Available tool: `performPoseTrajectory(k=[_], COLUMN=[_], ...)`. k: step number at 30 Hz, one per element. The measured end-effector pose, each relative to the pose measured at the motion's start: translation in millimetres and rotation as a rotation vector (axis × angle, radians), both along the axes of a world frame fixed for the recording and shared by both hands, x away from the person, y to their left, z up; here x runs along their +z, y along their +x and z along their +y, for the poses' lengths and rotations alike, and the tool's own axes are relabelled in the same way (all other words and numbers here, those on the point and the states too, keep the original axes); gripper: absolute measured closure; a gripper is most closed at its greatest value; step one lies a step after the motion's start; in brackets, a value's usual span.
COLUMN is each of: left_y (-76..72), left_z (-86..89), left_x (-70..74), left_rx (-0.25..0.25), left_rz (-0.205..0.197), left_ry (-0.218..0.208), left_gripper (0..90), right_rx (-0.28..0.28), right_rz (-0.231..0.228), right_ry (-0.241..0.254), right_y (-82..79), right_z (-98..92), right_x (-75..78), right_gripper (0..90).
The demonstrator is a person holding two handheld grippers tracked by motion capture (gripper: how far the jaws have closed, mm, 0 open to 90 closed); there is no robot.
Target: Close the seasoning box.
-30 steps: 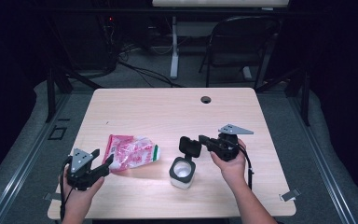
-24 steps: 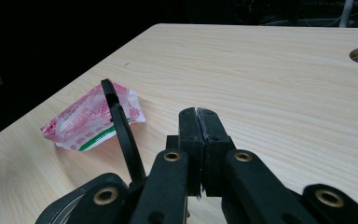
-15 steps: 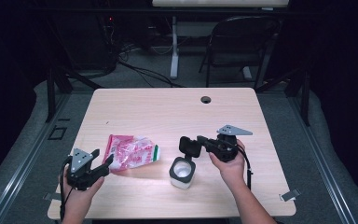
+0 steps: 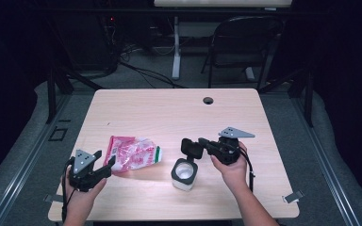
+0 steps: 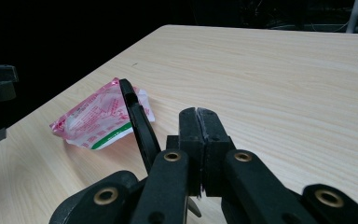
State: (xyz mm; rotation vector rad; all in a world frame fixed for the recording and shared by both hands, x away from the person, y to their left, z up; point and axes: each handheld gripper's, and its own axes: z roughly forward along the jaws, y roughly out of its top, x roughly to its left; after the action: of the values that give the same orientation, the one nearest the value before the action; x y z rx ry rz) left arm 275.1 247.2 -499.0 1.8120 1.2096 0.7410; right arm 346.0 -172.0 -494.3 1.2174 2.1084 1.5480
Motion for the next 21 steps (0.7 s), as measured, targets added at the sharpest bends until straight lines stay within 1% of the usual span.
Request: performPoseTrajectory(k=[9, 21], left_y=[0.9, 3.8], left_z=[0.6, -1.2], left_x=[0.1, -0.5], left_rx=[0.003, -0.007], left_rz=[-0.003, 0.004], left_ry=[-0.004, 0.002], left_gripper=[44.0, 44.0], right_rx=[0.011, 0.029], right_rz=[-0.007, -0.018], right_ry=[-0.001, -0.006], right_y=[-3.4, -10.2], right_z=[3.4, 8.3], right_x=[0.6, 1.2], right_gripper=[89.6, 89.2])
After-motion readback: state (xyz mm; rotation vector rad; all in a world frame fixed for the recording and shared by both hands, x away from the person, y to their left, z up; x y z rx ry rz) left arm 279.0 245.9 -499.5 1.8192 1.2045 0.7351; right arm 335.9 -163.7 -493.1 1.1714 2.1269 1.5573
